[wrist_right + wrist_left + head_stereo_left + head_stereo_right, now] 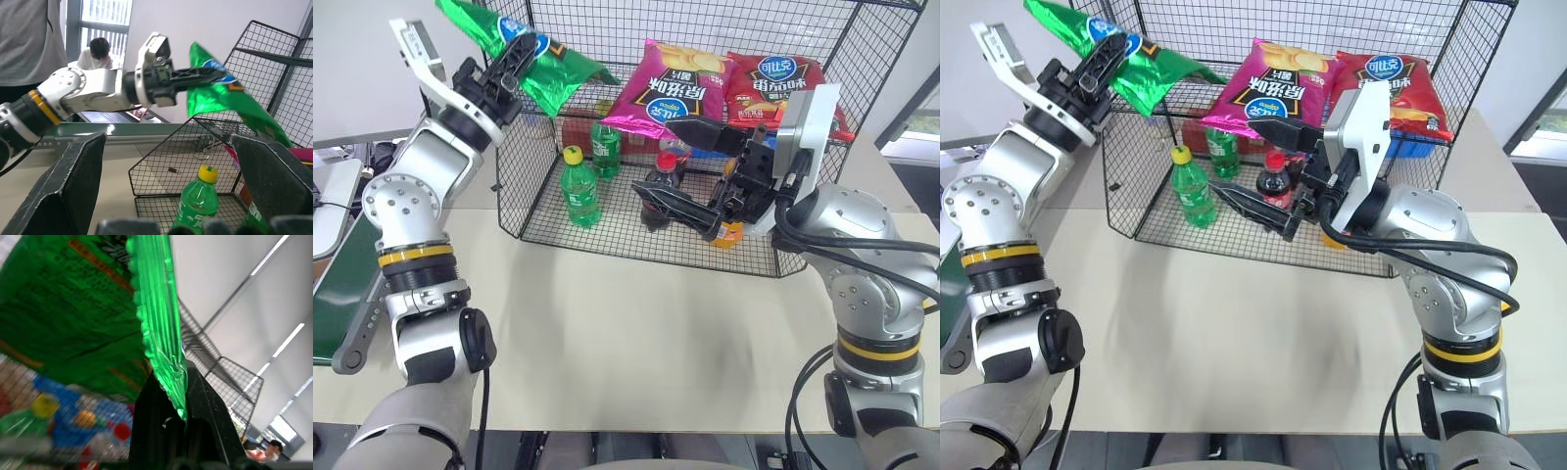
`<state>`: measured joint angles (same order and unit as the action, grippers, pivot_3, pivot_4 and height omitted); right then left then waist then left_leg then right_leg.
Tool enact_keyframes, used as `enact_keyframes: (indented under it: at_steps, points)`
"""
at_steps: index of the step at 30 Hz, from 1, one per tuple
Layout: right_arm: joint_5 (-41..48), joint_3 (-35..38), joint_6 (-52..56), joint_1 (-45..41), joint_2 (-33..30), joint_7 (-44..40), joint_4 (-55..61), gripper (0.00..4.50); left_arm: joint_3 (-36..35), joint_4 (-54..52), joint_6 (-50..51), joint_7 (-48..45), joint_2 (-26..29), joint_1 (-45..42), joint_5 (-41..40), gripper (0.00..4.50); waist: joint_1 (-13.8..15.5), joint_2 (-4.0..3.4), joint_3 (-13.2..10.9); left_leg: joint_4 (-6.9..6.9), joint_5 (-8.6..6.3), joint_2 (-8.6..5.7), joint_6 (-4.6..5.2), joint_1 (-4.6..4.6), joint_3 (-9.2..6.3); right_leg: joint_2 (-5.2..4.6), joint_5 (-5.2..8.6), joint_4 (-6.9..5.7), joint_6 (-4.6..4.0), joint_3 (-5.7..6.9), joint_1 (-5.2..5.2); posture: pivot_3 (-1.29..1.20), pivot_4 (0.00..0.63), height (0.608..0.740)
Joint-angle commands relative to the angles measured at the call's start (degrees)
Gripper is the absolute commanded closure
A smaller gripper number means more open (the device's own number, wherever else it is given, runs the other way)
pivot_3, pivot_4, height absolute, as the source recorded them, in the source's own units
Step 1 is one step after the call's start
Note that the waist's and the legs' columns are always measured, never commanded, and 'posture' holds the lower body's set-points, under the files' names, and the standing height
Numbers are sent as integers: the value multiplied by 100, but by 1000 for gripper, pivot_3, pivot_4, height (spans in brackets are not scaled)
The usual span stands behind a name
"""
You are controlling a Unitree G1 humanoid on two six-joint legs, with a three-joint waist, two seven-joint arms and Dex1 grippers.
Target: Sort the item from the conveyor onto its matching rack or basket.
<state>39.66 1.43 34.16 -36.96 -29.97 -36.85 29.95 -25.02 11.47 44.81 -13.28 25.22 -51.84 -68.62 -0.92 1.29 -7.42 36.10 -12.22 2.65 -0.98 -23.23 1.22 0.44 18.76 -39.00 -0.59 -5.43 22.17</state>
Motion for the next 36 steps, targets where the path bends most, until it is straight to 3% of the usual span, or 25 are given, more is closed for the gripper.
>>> enact_keyframes:
  at_steps: [1, 8, 17, 36]
  points:
    - [111, 148, -16, -26, -19, 42, 182, 0, -277, -623, 61, 529, -114, 137, -290, 4442, 13, 0, 0, 0, 0, 0, 0, 1, 0, -2, 0, -1, 0, 0, -1, 0, 150, 740]
    - [-225, 135, -141, -327, 29, 230, -76, 0, -362, -1324, 34, 1815, -814, 566, -884, 4442, 32, 0, 0, 5, -1, -4, 1, -4, -3, -11, -1, -2, 0, 0, -1, 0, 150, 740]
    - [-602, 101, -180, -580, 49, 396, -268, 0, -360, -1343, -563, 2811, -1603, 635, -835, 4442, 28, 1, 0, 6, -1, -5, 1, -3, 0, 0, -1, -1, 0, -6, -2, 0, 150, 740]
    - [-764, 134, -123, -467, 62, 497, -193, 0, -27, -385, -1647, 2685, -2357, -146, 281, 4442, 54, 1, 0, 5, 1, -12, -2, -5, 4, 5, -1, 3, 0, -11, -2, 0, 150, 740]
